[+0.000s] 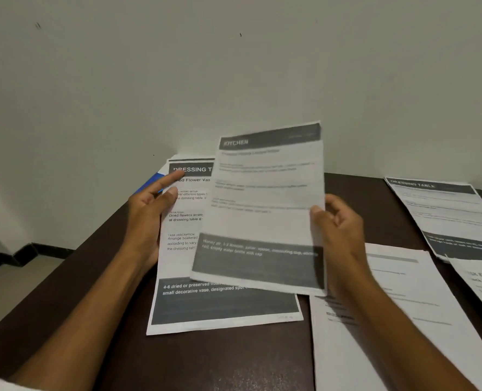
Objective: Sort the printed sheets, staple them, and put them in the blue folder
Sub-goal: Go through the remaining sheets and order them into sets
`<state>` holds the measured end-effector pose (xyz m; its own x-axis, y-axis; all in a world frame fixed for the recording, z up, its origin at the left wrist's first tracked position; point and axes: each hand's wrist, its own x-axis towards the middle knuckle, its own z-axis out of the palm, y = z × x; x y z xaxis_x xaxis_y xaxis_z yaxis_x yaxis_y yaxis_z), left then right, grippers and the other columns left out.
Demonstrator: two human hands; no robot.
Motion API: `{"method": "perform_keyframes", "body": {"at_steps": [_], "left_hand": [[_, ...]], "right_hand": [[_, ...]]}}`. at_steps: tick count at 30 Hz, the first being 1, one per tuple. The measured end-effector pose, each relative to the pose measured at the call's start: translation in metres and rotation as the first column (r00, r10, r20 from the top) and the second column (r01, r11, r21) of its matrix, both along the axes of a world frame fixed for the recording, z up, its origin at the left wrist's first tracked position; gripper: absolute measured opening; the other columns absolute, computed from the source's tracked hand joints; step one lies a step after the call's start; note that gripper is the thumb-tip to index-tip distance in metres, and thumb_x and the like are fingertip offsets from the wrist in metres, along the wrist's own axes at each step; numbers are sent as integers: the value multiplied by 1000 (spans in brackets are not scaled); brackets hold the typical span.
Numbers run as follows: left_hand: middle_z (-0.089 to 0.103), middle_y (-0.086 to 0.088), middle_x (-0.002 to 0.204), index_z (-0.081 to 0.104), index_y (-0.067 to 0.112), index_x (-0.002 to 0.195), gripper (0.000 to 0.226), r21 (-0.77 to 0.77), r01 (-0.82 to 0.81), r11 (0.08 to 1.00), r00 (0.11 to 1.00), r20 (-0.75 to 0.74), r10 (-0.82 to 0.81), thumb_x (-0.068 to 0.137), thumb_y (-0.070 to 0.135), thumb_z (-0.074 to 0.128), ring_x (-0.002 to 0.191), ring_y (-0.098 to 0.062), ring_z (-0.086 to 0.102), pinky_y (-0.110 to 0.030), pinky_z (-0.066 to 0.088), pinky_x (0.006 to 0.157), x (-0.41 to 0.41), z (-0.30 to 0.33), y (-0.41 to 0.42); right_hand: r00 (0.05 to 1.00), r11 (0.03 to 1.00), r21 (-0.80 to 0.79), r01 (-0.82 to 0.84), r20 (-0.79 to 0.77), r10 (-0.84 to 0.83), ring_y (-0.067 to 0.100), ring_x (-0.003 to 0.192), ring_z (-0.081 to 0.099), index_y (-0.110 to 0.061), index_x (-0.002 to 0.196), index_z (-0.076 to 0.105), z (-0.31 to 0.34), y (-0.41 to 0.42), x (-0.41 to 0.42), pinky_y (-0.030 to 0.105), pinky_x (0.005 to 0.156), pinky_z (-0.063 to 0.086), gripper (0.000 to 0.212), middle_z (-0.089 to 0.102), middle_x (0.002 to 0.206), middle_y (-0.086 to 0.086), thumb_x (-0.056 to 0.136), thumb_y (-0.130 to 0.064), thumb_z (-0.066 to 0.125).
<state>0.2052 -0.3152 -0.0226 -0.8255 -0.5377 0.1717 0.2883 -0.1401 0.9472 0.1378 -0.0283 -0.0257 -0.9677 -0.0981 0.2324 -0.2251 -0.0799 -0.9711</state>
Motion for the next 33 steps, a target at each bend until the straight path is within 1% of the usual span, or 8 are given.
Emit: {"method": "perform_keyframes", "body": {"at_steps": [6,13,16,18,21,24,30,33], "left_hand": [[74,-13,129,68,13,134,33,80,54,995,998,-14,-53,106,27,58,114,-35,72,-42,65,83,4,4,6],[76,-18,119,67,8,123,22,128,56,990,997,36,-61,103,10,61,90,-30,79,-41,67,70,7,4,3],[78,-15,118,66,8,128,26,177,67,982,997,25,-73,104,13,58,92,-30,79,-43,67,71,7,5,0],[79,-12,114,69,12,123,22,199,78,977,997,13,-82,105,14,57,91,-29,79,-43,67,71,8,6,-2],[80,-8,108,70,16,116,18,214,82,973,996,8,-86,106,14,55,88,-26,80,-40,67,68,8,6,-3],[79,-9,114,68,15,124,22,194,80,978,997,8,-83,106,17,56,92,-27,79,-40,66,70,8,5,-4],[76,-13,123,65,9,134,32,157,67,985,997,36,-73,105,18,58,97,-29,78,-42,67,73,4,1,-8],[75,-15,126,64,9,135,31,174,107,979,991,54,-118,105,18,58,102,-32,77,-46,66,79,3,-2,-7]], "right_hand": [[986,979,135,-153,-41,160,15,101,77,-26,122,67,-8,-20,14,34,81,64,21,78,114,-8,112,-26,49],[969,962,133,-237,-46,245,8,129,64,-25,137,69,-12,-27,16,37,102,59,33,56,151,-21,108,-33,55],[970,969,36,-244,-14,245,3,116,71,-26,125,74,-7,-27,20,33,96,61,31,73,127,-20,111,-34,48],[987,987,36,-157,-23,157,12,108,75,-28,116,76,-8,-26,18,42,95,62,27,78,114,-12,111,-33,50],[994,992,66,-110,-21,112,23,102,77,-33,122,68,-15,-24,12,54,94,61,17,80,106,2,106,-31,61],[987,983,89,-161,13,160,29,88,79,-31,130,59,-17,-25,12,54,87,63,28,79,89,12,104,-25,66],[984,983,41,-181,12,180,39,79,77,-17,111,71,-11,-22,17,58,78,64,11,76,82,21,101,-20,70],[991,989,52,-136,15,136,29,80,80,-12,105,71,-8,-20,18,53,77,66,14,80,85,11,103,-25,66]]}}
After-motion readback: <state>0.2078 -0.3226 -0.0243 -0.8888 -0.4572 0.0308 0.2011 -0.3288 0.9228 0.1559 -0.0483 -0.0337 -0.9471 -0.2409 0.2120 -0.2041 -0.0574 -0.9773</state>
